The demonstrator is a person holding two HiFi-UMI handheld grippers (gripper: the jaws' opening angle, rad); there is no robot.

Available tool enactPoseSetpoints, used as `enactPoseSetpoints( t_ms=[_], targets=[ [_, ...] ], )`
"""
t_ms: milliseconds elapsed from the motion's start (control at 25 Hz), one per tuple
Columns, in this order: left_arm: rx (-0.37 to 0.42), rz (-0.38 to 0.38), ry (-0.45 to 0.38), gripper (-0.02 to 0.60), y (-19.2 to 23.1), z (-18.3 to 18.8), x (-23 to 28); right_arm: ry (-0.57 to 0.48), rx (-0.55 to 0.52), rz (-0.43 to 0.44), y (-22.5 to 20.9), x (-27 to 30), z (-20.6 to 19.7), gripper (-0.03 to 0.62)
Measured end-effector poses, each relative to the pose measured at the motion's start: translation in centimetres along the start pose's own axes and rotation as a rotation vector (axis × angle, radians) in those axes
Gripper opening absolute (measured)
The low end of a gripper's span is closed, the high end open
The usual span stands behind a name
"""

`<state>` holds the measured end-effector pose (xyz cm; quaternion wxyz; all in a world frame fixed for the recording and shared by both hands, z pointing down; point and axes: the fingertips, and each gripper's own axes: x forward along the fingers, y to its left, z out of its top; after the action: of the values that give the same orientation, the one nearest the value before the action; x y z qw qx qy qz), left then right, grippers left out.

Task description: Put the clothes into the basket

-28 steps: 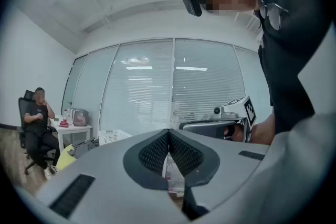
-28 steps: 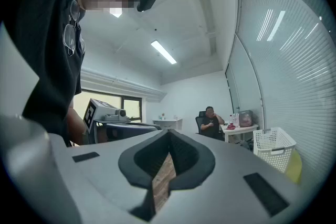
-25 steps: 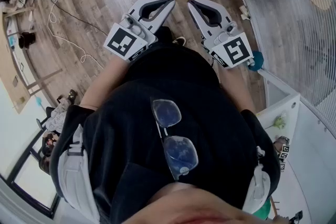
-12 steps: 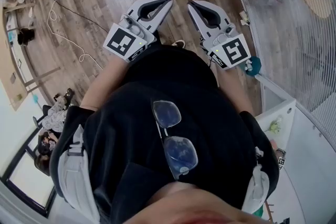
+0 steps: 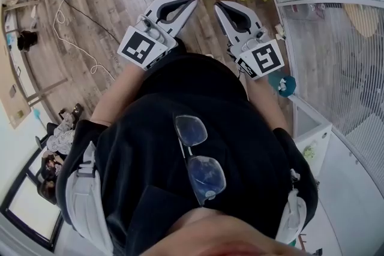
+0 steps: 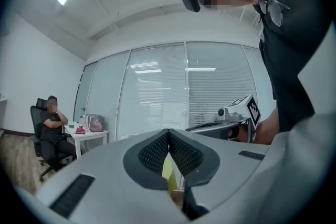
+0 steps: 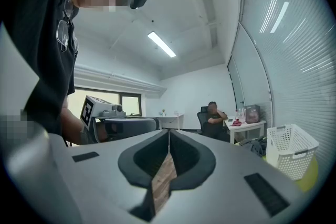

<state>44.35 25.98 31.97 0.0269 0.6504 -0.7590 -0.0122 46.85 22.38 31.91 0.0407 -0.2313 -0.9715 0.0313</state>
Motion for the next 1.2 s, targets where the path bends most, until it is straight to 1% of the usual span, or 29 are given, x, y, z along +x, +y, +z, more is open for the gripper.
enactPoseSetpoints(
  t_ms=[360, 560, 640, 960, 1200],
  targets=[
    [-0.003, -0.013, -0.008, 0.011, 9.3, 0.4, -2.7, 0.018, -0.010, 0.003, -0.1, 10.3, 0.6, 0.028],
    [-0.013, -0.021, -0.022, 0.010, 13.7, 0.5, -4.3, 0.031, -0.012, 0.014, 0.7, 15.4, 0.8, 0.028],
    [-0.005, -0.025, -0.019, 0.010, 15.2, 0.7, -5.0, 0.029, -0.012, 0.015, 0.9, 17.2, 1.1, 0.028],
    [-0.012, 0.002, -0.018, 0.010, 19.7, 0.4, -7.1, 0.033, -0.004, 0.015, 1.1, 21.9, 0.8, 0.028],
    [-0.016, 0.036, -0.022, 0.011, 22.8, 0.2, -6.6, 0.022, -0.011, 0.031, -0.8, 24.3, 1.2, 0.028]
  ],
)
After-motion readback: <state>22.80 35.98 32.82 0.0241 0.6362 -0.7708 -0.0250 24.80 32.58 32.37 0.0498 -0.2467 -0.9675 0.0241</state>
